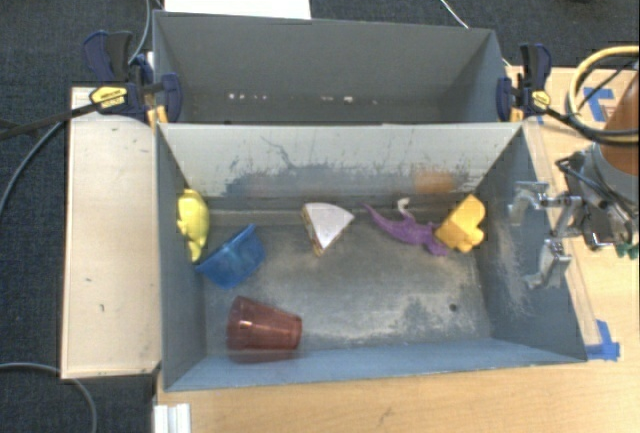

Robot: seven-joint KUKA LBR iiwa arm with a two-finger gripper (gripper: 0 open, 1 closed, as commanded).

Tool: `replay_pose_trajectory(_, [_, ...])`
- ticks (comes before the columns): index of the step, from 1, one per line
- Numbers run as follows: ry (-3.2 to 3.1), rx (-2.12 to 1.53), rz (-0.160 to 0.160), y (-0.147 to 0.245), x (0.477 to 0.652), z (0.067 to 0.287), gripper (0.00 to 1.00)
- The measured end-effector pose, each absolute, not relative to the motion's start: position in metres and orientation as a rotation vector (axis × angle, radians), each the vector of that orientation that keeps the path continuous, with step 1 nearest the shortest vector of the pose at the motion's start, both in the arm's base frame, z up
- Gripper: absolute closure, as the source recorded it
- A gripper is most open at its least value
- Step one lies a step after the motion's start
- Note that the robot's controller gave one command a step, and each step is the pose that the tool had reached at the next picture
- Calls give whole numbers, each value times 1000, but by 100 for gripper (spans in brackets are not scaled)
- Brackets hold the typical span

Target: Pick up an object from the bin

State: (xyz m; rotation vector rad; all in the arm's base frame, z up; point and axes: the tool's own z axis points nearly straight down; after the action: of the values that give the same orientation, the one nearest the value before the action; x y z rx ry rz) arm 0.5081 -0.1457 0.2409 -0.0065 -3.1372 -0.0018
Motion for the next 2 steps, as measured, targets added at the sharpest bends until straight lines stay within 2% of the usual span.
replay_pose_trajectory(1, [-3145,3,1,-145,510,246,0])
replay_pose_trajectory(2, [-3149,-57,1,-120,540,176,0])
